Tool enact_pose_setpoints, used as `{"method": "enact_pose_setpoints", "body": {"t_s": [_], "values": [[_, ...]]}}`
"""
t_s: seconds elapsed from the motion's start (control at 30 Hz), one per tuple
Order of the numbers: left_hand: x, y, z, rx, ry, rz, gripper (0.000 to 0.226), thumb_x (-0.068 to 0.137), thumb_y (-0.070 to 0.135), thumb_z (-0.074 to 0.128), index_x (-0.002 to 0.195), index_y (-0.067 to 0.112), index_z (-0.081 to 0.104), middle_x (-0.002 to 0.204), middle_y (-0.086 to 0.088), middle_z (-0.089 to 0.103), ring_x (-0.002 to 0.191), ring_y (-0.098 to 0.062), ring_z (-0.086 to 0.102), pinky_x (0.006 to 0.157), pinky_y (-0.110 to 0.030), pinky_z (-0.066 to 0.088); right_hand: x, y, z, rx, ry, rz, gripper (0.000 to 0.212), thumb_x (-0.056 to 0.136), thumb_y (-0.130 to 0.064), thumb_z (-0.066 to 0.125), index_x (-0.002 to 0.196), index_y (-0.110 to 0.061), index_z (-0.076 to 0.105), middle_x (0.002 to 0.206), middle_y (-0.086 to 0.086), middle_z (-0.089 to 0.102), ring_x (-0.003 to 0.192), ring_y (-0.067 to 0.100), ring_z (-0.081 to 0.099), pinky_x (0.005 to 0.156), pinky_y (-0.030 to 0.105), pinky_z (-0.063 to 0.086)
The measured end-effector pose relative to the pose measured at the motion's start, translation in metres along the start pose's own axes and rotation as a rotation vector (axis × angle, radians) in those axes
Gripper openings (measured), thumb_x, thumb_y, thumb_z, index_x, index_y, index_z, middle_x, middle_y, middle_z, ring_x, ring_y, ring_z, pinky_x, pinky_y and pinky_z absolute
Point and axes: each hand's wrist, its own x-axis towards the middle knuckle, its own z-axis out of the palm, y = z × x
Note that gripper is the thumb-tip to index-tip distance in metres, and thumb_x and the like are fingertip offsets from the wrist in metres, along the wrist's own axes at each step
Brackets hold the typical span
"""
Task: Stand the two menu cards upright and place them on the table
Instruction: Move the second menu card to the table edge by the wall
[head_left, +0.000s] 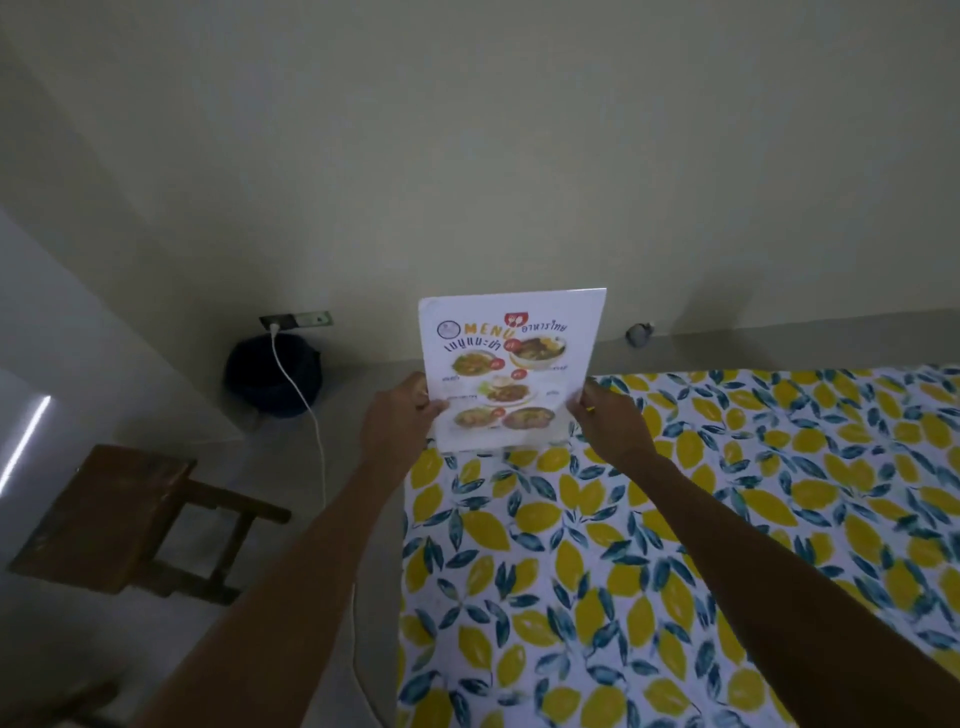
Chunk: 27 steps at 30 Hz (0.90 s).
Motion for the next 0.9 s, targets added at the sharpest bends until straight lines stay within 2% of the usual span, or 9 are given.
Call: {"method": "enact_pose_setpoints", "body": {"t_s": [0.07, 0.2, 0.37, 0.6, 0.77, 0.9], "values": [[0.012, -0.003, 0.003, -0.021, -0.020, -0.001, 0.031, 0.087, 0.039, 0.066, 0.114, 0.024, 0.065, 0.104, 0.000, 0.076, 0.082, -0.020, 0.070, 0.066, -0.032, 0.051, 0.012, 0.001, 0.006, 0.005, 0.005, 0.029, 0.025, 0.098, -0.033, 0.051, 0.095, -0.009, 0.058, 0.084, 0.011, 0.068, 0.079, 0.033, 0.064, 0.064, 0.035, 0.045], [0.021, -0.018, 0.013, -0.069, -0.058, -0.033, 0.032, 0.085, 0.038, 0.067, 0.114, 0.024, 0.065, 0.104, 0.000, 0.076, 0.083, -0.019, 0.071, 0.075, -0.042, 0.058, 0.026, 0.003, 0.017, -0.035, -0.018, 0.085, 0.025, 0.096, -0.032, 0.052, 0.103, -0.010, 0.060, 0.091, 0.012, 0.070, 0.086, 0.033, 0.064, 0.066, 0.033, 0.043], [0.027, -0.029, 0.020, -0.026, -0.049, -0.033, 0.029, 0.087, 0.038, 0.067, 0.110, 0.021, 0.065, 0.099, -0.003, 0.076, 0.080, -0.021, 0.071, 0.070, -0.040, 0.057, 0.027, 0.002, 0.033, 0.061, -0.018, 0.158, 0.027, 0.096, -0.033, 0.054, 0.109, -0.011, 0.063, 0.094, 0.008, 0.073, 0.087, 0.029, 0.066, 0.072, 0.038, 0.054], [0.025, -0.032, 0.025, -0.074, -0.042, -0.055, 0.029, 0.087, 0.044, 0.062, 0.109, 0.025, 0.060, 0.101, 0.000, 0.076, 0.081, -0.018, 0.071, 0.069, -0.043, 0.059, 0.030, 0.002, 0.035, 0.070, -0.014, 0.172, 0.025, 0.095, -0.034, 0.053, 0.104, -0.012, 0.061, 0.093, 0.007, 0.073, 0.088, 0.028, 0.067, 0.073, 0.038, 0.054], [0.024, -0.028, 0.028, -0.075, -0.025, -0.053, 0.026, 0.089, 0.036, 0.065, 0.107, 0.018, 0.060, 0.100, -0.005, 0.075, 0.080, -0.021, 0.070, 0.068, -0.044, 0.058, 0.028, -0.001, 0.037, 0.100, -0.006, 0.208, 0.029, 0.096, -0.032, 0.054, 0.105, -0.006, 0.062, 0.101, 0.015, 0.072, 0.095, 0.034, 0.065, 0.080, 0.042, 0.053], [0.023, -0.020, 0.025, -0.055, -0.027, -0.102, 0.028, 0.087, 0.033, 0.068, 0.108, 0.017, 0.058, 0.103, -0.006, 0.074, 0.083, -0.024, 0.070, 0.070, -0.043, 0.058, 0.027, -0.004, 0.039, 0.160, -0.012, 0.245, 0.028, 0.094, -0.031, 0.057, 0.102, -0.004, 0.062, 0.102, 0.016, 0.071, 0.096, 0.034, 0.065, 0.076, 0.036, 0.047]]}}
